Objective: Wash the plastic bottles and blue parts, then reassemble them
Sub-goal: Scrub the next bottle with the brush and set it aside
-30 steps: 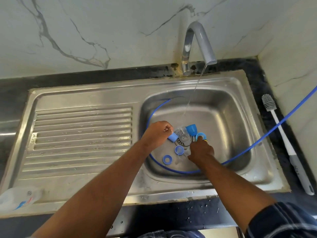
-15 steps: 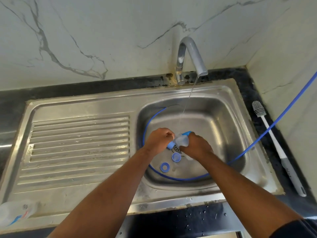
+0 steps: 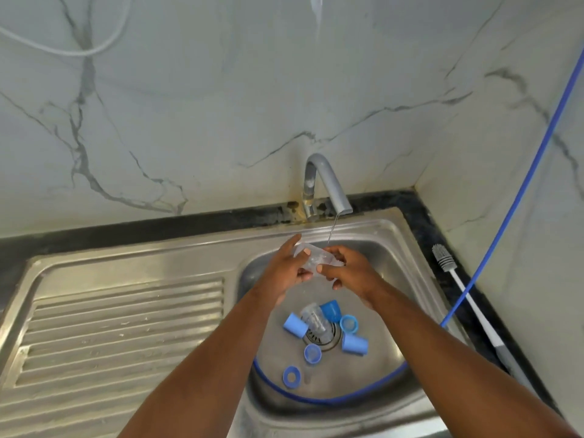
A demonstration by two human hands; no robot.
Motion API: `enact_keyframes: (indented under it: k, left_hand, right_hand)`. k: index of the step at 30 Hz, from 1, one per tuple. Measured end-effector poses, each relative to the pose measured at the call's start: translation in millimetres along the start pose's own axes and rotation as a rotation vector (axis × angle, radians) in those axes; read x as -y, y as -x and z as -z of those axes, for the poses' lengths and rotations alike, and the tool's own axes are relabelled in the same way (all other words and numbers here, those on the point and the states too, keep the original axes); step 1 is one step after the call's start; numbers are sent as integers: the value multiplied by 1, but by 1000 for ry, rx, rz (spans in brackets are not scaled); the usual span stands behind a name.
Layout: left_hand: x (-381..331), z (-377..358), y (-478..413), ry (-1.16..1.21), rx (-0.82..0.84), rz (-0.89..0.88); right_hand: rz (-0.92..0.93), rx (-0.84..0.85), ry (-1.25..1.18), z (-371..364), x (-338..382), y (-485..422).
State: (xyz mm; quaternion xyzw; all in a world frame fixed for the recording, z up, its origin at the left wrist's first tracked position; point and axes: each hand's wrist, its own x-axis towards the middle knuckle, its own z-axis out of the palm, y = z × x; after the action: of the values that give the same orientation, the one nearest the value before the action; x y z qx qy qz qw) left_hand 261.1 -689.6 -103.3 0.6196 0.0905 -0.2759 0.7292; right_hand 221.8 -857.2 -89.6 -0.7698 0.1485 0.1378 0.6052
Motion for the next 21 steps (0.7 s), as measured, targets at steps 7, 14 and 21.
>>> enact_keyframes:
  k: [7, 14, 21]
  left_hand:
    - [-19, -4, -10, -45, 66, -57]
    - [-23, -19, -18, -167, 91, -108]
    - [-27, -17, -30, -710, 10, -311]
  right_hand:
    - [31, -71, -401, 25, 7, -9]
    - [15, -116, -699, 26, 14, -12]
    - [-2, -107, -650, 10, 23, -23]
